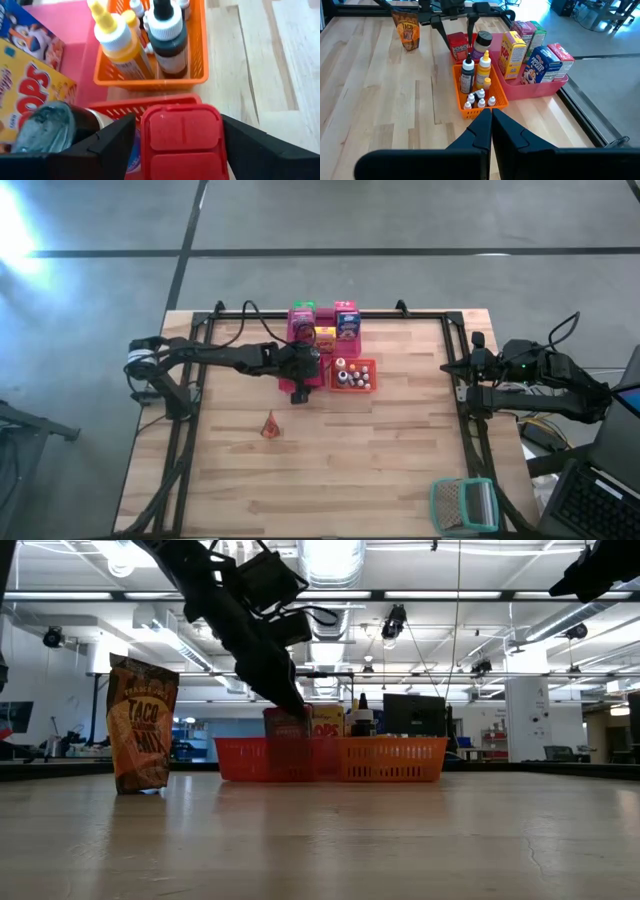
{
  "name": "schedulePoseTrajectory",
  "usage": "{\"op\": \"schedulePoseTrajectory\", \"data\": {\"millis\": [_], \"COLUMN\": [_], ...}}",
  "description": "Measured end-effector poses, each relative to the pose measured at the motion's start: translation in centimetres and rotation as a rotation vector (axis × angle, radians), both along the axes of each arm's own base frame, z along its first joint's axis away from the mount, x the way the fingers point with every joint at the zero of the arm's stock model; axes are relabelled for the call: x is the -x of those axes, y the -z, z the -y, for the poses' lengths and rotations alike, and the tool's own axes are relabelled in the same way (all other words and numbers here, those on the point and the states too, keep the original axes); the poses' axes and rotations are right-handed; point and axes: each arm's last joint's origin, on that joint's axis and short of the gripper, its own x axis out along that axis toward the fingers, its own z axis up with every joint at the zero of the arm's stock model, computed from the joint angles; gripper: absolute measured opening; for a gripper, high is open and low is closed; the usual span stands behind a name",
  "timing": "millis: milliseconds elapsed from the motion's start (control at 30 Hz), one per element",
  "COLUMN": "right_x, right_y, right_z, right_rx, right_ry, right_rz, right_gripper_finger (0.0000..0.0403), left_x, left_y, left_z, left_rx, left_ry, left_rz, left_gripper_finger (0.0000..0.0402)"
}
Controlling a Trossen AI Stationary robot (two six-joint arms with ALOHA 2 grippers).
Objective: Pick & Place Kitchen Items
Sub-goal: Put the red seasoning can into the red bin
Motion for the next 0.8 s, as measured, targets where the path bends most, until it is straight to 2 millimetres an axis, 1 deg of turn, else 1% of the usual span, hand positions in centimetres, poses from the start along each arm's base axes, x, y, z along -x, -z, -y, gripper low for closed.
{"op": "schedulePoseTrajectory", "data": {"millis": [333,567,667,800], "right_x": [0.0,0.0,0.0,0.0], "right_y": [0.0,0.0,0.0,0.0], "right_z": [0.0,0.0,0.0,0.0], "right_rx": [0.000,0.000,0.000,0.000], "right_ry": [0.000,0.000,0.000,0.000], "right_rz": [0.001,0.001,0.000,0.000], "right_gripper_finger": [0.0008,0.0008,0.0008,0.0008], "left_x": [-0.6,-0.5,-0.2,0.6], "left_y": [-2.3,-3.7,-5.4,-8.5], "left_z": [-0.2,-0.3,-0.3,0.2], "left_rx": [-0.027,-0.055,-0.093,-0.117], "left_ry": [0.013,-0.013,-0.048,-0.076], "left_rz": [0.022,-0.065,-0.105,-0.037], "left_gripper_finger": [0.0280,0.0280,0.0280,0.0279]}}
